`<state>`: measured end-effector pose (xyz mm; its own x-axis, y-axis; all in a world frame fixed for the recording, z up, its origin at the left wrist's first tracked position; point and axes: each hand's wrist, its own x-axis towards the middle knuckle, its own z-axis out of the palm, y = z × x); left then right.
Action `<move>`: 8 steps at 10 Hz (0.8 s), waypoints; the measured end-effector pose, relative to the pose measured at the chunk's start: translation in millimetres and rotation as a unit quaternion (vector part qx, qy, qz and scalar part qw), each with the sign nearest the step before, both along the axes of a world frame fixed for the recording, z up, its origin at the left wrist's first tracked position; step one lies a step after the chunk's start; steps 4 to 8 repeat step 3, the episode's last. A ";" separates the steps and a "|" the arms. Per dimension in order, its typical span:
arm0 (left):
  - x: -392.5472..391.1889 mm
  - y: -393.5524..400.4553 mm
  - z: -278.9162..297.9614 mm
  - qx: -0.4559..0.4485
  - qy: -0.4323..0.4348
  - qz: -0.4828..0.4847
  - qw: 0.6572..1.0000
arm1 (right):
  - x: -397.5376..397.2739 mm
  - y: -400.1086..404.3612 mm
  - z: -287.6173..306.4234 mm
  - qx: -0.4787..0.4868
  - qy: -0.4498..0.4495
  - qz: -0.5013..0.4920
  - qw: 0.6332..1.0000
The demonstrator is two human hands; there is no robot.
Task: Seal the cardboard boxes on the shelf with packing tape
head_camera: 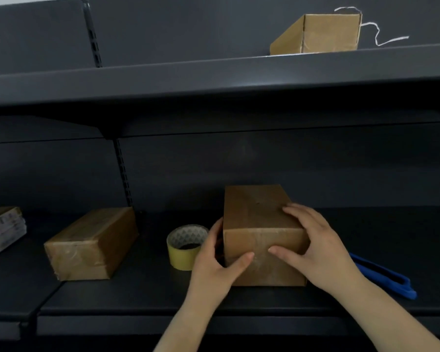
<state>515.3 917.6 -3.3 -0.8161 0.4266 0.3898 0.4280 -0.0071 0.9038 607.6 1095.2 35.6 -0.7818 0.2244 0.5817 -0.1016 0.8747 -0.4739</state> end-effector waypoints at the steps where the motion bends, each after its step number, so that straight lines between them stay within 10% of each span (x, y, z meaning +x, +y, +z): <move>1: -2.6 4.4 -1.4 0.004 0.000 0.013 1.000 | -1.3 0.9 -2.6 -0.052 0.012 -0.018 0.998; 8: -9.1 9.1 5.6 0.026 -0.024 0.020 0.999 | -6.1 -1.3 7.9 -0.119 0.007 -0.009 0.993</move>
